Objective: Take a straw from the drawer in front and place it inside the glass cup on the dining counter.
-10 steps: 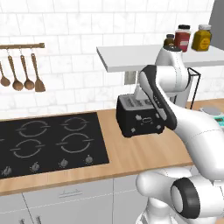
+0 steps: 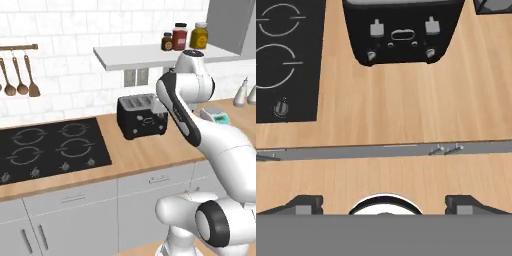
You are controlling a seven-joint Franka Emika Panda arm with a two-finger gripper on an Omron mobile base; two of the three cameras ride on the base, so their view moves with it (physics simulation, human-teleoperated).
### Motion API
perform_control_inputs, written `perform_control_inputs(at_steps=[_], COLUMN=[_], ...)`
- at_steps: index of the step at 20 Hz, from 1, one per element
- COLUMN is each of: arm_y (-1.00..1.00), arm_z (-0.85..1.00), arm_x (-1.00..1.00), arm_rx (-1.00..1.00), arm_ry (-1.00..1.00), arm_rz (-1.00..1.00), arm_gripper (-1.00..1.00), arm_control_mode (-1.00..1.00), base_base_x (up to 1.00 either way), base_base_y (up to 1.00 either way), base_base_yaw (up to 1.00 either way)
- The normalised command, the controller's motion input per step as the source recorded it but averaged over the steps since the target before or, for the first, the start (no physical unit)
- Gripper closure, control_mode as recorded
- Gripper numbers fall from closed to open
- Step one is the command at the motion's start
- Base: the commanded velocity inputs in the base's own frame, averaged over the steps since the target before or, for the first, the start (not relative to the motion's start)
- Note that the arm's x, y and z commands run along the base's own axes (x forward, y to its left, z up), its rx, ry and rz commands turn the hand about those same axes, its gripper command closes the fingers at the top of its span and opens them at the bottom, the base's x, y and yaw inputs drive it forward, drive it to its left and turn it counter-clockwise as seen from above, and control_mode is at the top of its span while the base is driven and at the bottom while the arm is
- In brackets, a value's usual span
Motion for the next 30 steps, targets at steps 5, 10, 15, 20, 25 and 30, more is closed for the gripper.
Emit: perform_control_inputs(at_steps=[5,10,15,20,25,30], arm_y=[0.0,0.0,0.0,0.0,0.0,0.0], arm_z=[0.0,0.0,0.0,0.0,0.0,0.0], arm_x=[0.0,0.0,0.0,0.0,0.0,0.0], arm_rx=[0.0,0.0,0.0,0.0,0.0,0.0], arm_ry=[0.0,0.0,0.0,0.0,0.0,0.0], arm_rz=[0.0,0.0,0.0,0.0,0.0,0.0], arm_gripper=[-1.0,-1.0,-1.0,-1.0,-1.0,-1.0], arm_control_mode=[1.0,1.0,1.0,1.0,1.0,1.0], base_base_x=[-0.22,0.0,0.0,0.0,0.03,0.0], base_base_y=[0.67,0.86,0.92,0.82,0.74,0.7], base_base_yaw=[-0.57,-0.55,-0.52,-0.55,-0.56,-0.57])
